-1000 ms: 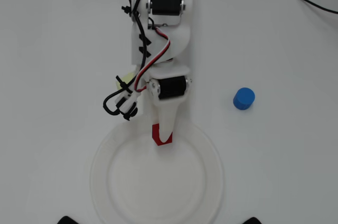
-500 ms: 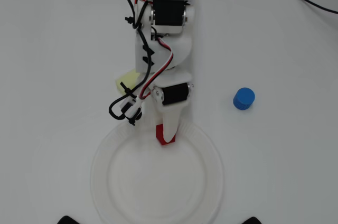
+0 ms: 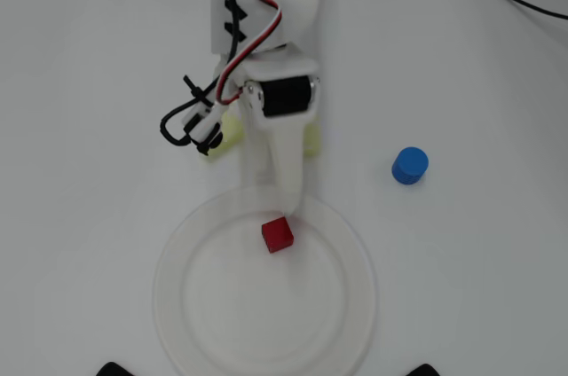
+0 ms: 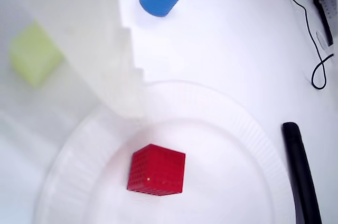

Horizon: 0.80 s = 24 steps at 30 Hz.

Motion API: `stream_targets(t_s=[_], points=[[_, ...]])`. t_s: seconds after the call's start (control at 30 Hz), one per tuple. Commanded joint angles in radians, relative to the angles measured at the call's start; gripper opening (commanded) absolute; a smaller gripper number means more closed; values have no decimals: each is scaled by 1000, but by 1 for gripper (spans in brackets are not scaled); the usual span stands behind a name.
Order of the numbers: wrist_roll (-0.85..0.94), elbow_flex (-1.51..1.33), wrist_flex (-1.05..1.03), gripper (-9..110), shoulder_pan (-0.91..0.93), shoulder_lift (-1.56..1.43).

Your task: Grasp a red block and put it in the dish.

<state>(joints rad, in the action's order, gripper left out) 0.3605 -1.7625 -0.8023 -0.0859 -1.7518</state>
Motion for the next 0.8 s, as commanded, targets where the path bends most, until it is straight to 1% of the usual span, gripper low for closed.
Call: stream_targets(t_s=[0.0,0.27,0.53,0.67,0.77], points=[[-5,-12,-89,33,8,-215],[25,-430,-210,33,14,-775],[15,-839,-299,31,20,-1220],[-6,-946,-350,29,26,-1368],[-23,-1009,-373,25,43,-1447]])
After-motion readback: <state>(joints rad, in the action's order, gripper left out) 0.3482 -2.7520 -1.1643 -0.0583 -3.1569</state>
